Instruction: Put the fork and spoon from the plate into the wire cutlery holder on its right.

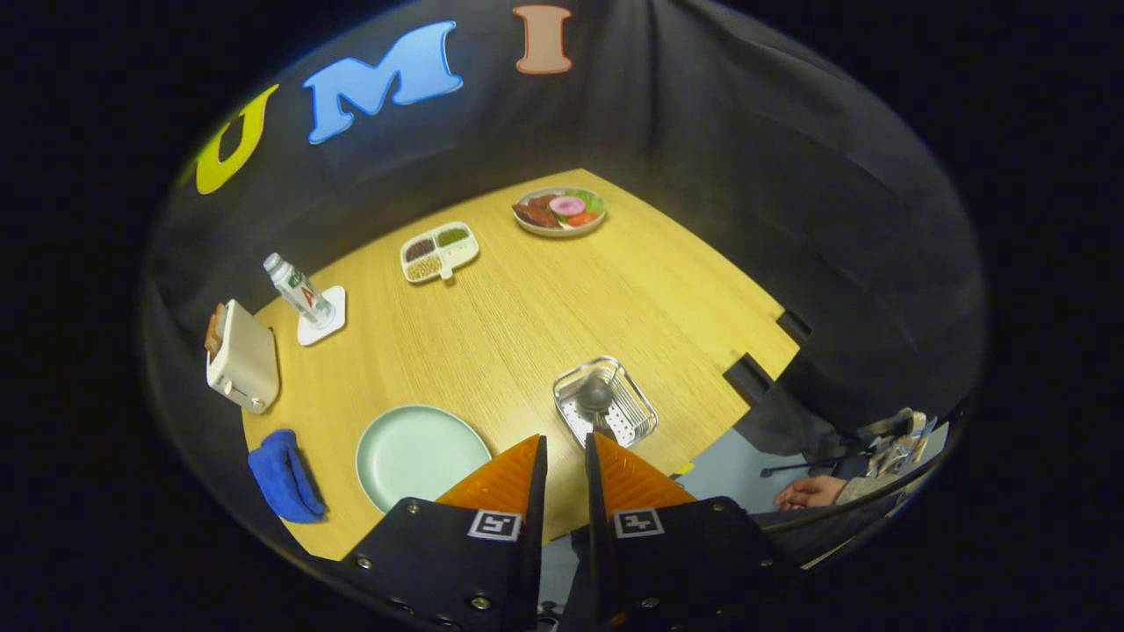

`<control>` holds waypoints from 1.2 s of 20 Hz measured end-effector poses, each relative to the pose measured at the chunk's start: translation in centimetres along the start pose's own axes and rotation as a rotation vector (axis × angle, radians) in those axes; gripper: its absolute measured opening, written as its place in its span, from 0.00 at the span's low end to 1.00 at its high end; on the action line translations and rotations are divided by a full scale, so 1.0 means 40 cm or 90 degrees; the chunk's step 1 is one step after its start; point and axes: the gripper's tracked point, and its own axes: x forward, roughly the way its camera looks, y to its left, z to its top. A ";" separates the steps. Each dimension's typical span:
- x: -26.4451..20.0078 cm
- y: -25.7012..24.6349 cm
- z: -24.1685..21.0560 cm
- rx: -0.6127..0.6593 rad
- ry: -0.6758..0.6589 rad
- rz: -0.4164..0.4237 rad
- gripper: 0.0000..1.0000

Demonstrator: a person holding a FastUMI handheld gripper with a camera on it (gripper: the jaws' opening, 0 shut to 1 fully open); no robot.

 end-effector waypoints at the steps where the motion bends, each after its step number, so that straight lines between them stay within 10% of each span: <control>1: -0.020 0.013 0.039 -0.010 -0.040 0.012 0.24; 13: -0.412 0.335 0.464 -0.122 -0.475 0.229 0.26; 24: -0.497 0.418 0.502 -0.157 -0.530 0.278 0.26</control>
